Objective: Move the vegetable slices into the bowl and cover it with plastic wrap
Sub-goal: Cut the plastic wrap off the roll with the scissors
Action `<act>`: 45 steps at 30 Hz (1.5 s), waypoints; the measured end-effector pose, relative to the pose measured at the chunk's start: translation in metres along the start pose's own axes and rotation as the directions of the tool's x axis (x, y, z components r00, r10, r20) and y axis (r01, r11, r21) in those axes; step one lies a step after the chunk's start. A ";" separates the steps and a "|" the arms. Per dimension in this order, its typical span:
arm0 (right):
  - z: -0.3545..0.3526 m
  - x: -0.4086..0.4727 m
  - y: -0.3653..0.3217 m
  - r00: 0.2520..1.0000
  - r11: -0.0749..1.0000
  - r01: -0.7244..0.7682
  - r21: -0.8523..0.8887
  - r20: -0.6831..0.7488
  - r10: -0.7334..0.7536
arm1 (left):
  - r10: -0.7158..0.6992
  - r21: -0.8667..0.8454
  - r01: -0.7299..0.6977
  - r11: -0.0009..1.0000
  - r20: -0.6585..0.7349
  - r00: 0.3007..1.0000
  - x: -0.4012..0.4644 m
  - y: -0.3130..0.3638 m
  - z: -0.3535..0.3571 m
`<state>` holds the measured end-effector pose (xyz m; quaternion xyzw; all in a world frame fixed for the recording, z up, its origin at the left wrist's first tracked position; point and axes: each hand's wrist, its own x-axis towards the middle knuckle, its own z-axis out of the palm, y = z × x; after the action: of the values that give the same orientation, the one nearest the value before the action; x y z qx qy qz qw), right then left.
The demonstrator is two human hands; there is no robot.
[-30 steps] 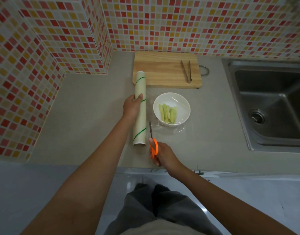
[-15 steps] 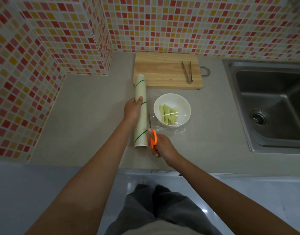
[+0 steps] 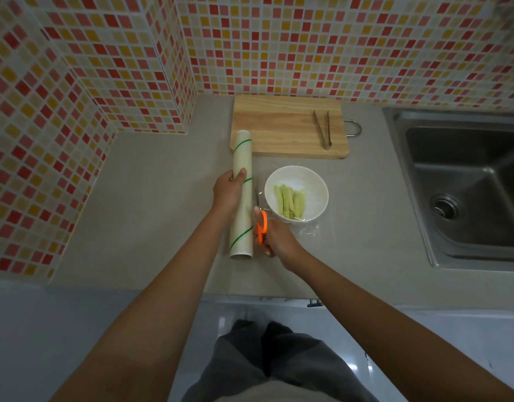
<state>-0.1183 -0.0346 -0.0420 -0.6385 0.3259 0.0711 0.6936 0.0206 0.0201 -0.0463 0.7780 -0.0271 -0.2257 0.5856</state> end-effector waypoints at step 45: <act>-0.006 0.053 -0.069 0.994 0.997 0.010 -0.082 -0.109 -0.019 | 0.035 0.013 -0.036 0.999 0.041 0.999 -0.007 0.015 -0.007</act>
<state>-0.0439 -0.0691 -0.0123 -0.6715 0.3557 0.0444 0.6485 0.0203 0.0240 -0.0281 0.7766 -0.0543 -0.2308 0.5837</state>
